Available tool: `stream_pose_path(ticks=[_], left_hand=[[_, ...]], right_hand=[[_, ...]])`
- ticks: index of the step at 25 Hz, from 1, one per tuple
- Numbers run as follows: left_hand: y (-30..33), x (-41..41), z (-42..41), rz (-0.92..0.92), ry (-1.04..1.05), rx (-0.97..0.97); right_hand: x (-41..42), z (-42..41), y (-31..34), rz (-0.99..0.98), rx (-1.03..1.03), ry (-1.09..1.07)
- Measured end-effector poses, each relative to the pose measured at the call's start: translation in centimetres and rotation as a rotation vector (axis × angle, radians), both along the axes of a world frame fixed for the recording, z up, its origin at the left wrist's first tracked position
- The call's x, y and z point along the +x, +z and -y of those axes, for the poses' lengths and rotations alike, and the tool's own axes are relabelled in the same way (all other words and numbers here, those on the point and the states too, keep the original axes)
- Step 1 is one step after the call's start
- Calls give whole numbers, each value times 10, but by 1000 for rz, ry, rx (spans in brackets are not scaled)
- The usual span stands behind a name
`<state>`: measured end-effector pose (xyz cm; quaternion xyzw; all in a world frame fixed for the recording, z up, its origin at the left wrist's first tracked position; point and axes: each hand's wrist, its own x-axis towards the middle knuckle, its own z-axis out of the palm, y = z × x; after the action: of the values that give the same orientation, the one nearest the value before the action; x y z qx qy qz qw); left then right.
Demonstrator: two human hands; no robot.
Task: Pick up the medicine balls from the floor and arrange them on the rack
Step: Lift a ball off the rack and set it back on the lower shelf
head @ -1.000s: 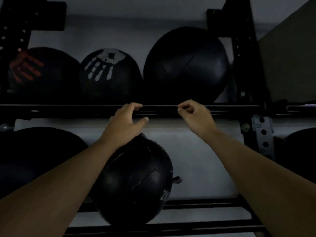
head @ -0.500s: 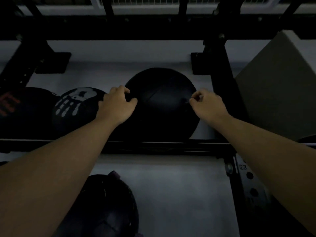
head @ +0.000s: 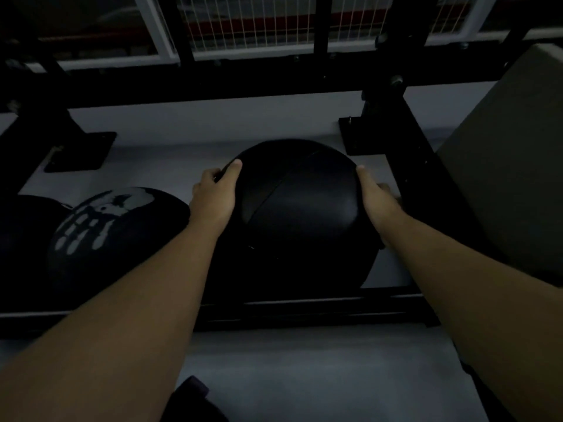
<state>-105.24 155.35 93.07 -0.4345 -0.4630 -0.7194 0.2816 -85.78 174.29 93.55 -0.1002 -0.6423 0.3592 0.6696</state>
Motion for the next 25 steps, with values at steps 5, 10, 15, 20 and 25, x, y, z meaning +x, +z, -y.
stream_pose_path(ticks=[5,10,15,20,25], left_hand=[[5,-28,4,-43,-230,-48],[-6,-22,7,-17,-259,4],[-26,-5,31,29,-338,-66],[-37,6,52,-11,-410,-95],[-50,57,82,18,-440,-75]], right_hand=[[-8,-14,4,-53,45,208],[-4,-5,-3,-22,76,266],[11,12,-15,3,87,258],[34,33,-23,-18,81,157],[65,66,-27,-44,44,229]])
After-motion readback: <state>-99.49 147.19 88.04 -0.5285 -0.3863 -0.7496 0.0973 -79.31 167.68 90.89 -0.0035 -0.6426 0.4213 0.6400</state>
